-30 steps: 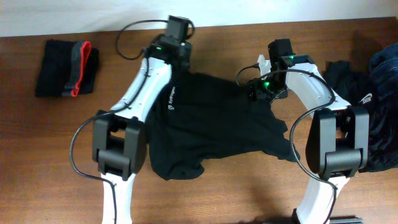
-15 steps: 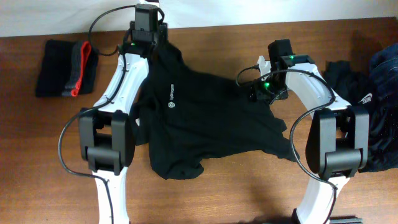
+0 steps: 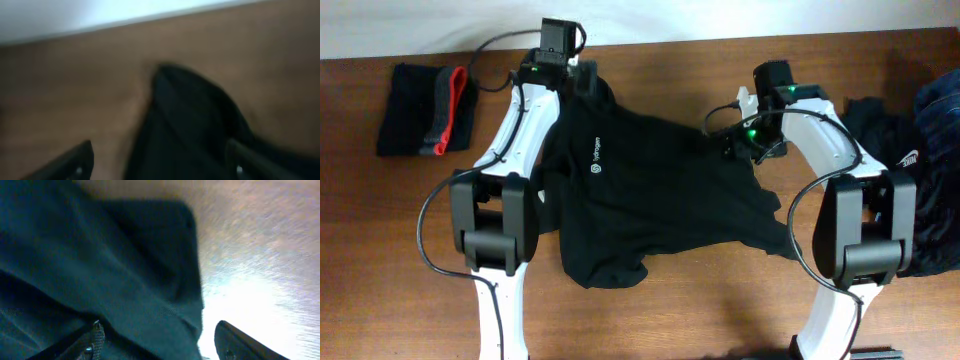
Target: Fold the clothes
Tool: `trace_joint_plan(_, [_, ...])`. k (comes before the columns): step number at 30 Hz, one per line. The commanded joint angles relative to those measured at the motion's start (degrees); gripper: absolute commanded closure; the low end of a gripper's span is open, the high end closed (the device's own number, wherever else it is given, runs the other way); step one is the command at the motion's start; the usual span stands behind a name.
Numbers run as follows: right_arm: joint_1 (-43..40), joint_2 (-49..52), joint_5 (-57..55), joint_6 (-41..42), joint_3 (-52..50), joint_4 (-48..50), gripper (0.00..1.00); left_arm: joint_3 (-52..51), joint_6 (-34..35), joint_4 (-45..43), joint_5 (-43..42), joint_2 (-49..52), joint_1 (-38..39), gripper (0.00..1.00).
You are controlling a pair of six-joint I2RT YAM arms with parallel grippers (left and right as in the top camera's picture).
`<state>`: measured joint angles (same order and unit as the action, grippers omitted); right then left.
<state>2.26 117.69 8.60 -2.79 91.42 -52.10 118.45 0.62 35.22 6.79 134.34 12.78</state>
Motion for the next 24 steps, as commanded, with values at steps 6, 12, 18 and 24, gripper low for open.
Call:
trace_joint_plan(6, [-3.8, -2.9, -1.1, 5.2, 1.2, -2.0, 0.23, 0.1, -0.3, 8.3, -10.0, -0.7, 0.3, 0.17])
trace_joint_plan(12, [-3.4, -2.8, 0.7, 4.5, -2.3, 5.2, 0.23, 0.1, -0.3, 9.7, -10.1, 1.5, 0.3, 0.18])
trace_joint_plan(18, [-3.4, -2.8, 1.5, 4.6, -6.8, 11.3, 0.24, 0.1, -0.2, 10.7, -11.7, 3.5, 0.4, 0.21])
trace_joint_plan(24, [-3.4, -2.8, 1.5, 4.5, -10.6, 16.4, 0.24, 0.1, -0.3, 10.0, -11.7, 6.9, 0.8, 0.21])
